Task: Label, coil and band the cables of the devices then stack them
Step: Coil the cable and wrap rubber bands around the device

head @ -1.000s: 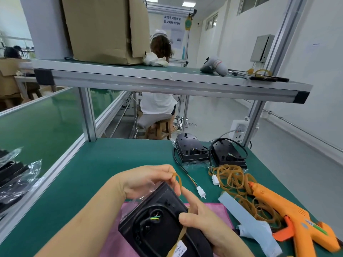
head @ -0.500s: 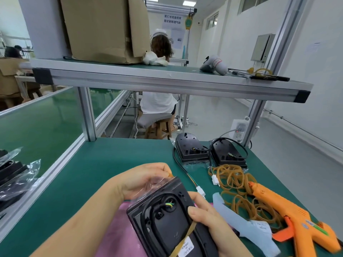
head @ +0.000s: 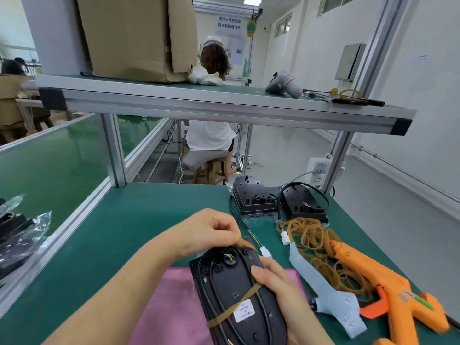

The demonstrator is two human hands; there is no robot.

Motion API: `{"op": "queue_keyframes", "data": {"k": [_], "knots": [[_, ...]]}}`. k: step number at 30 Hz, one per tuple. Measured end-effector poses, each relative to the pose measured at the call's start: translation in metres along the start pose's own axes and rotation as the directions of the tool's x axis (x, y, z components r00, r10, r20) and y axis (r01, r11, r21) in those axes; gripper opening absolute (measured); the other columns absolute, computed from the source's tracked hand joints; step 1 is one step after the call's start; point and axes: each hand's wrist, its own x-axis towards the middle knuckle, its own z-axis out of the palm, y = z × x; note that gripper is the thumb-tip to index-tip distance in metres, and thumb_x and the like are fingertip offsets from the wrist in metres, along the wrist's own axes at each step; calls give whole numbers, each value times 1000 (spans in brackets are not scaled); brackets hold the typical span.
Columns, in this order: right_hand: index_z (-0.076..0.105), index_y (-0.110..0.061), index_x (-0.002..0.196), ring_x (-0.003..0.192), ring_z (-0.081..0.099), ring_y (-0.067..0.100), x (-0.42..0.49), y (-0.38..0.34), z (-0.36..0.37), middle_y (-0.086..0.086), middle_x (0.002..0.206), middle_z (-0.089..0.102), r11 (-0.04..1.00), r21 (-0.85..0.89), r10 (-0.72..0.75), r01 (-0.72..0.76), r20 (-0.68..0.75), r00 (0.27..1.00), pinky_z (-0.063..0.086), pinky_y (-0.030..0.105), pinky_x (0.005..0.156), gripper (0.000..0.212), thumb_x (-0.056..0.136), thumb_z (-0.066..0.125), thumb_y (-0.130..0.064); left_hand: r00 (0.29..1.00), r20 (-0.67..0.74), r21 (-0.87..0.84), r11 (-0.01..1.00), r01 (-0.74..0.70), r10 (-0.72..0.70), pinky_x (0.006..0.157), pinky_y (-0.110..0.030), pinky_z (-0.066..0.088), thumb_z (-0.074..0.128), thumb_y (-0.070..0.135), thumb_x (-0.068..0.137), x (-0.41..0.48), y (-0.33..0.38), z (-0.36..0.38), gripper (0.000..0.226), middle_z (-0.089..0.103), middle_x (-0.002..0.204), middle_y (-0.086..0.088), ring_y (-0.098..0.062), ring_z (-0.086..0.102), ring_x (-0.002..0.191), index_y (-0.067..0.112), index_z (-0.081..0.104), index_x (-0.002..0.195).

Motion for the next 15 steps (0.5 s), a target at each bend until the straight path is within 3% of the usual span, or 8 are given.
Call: {"op": "queue_keyframes", "data": {"k": [5, 9, 13, 15], "knots": [[67, -11, 110, 95, 68, 40, -2, -1, 1, 23, 106, 70, 994, 93, -49, 48, 14, 999, 57, 44, 76, 42, 68, 70, -20, 994, -99, -43, 998, -53, 49, 60, -18, 42, 67, 28, 70, -19, -11, -22, 8, 62, 65, 4, -8, 50, 61, 24, 73, 70], [72, -14, 101, 93, 69, 38, -2, -2, 7, 20, 104, 71, 993, 97, -70, 72, -24, 997, 57, 44, 78, 39, 63, 72, -23, 984, -180, -116, 993, -38, 17, 63, -15, 43, 63, 13, 73, -35, -31, -35, 18, 56, 63, 4, -7, 50, 61, 23, 75, 82], [76, -22, 87, 86, 72, 32, -1, -2, 9, 15, 97, 74, 994, 85, -69, 72, -32, 997, 58, 37, 67, 29, 59, 73, -25, 991, -112, -147, 988, 50, -67, 56, -16, 36, 55, -1, 72, -52, -45, -37, 28, 45, 67, 9, -6, 37, 61, 11, 56, 97], [77, -26, 82, 82, 73, 31, 0, -4, 8, 13, 93, 75, 994, 85, -64, 66, -32, 997, 58, 35, 61, 25, 58, 73, -27, 986, -136, -119, 990, 79, -95, 54, -17, 34, 53, -5, 74, -57, -48, -30, 25, 42, 66, 8, -7, 34, 60, 9, 50, 95]]}}
